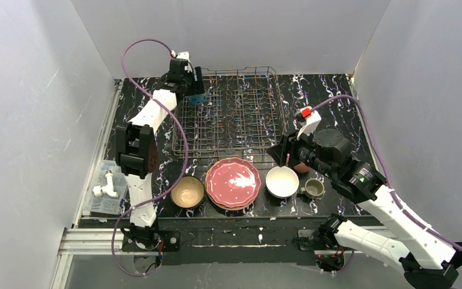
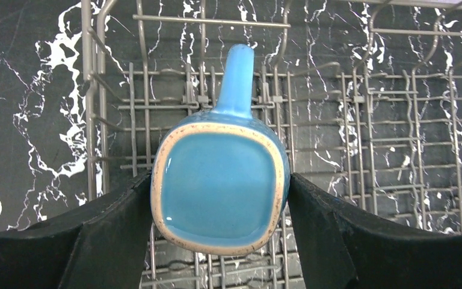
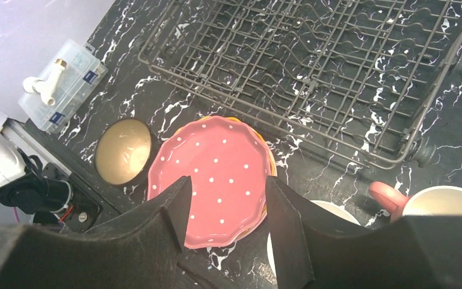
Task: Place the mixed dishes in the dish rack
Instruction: Turn the cup upside down in the dish rack, then pick up the cup at the center of the board.
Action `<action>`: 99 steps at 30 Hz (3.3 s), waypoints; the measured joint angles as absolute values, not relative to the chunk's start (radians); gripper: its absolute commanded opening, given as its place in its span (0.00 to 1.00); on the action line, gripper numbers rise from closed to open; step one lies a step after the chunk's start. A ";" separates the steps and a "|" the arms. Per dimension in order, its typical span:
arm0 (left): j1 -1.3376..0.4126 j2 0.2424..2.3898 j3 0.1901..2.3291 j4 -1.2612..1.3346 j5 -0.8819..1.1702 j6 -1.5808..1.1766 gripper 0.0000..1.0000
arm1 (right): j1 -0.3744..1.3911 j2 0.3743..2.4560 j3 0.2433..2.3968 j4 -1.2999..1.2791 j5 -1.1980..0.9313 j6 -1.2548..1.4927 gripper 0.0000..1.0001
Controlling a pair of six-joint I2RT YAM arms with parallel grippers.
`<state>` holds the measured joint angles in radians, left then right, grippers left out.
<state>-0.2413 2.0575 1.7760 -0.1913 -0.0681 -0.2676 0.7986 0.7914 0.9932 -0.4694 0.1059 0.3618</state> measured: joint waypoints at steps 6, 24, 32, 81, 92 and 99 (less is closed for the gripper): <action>-0.242 2.131 1.839 -0.197 -0.105 -0.232 0.00 | 0.799 0.806 0.993 -0.469 0.110 0.355 0.58; -0.271 2.294 1.939 -0.186 -0.238 -0.149 0.00 | 0.799 0.825 0.966 -0.443 0.129 0.338 0.64; -0.271 2.316 1.953 -0.179 -0.247 -0.166 0.25 | 0.799 0.839 0.965 -0.439 0.133 0.337 0.74; -0.272 1.953 1.702 -0.183 -0.198 -0.184 0.98 | 0.799 0.870 1.052 -0.530 0.108 0.427 0.85; -0.326 1.700 1.581 -0.284 -0.199 -0.244 0.97 | 0.799 0.897 1.051 -0.593 0.090 0.469 0.83; -0.363 1.567 1.519 -0.440 -0.181 -0.289 0.97 | 0.799 0.929 1.052 -0.683 0.159 0.468 0.83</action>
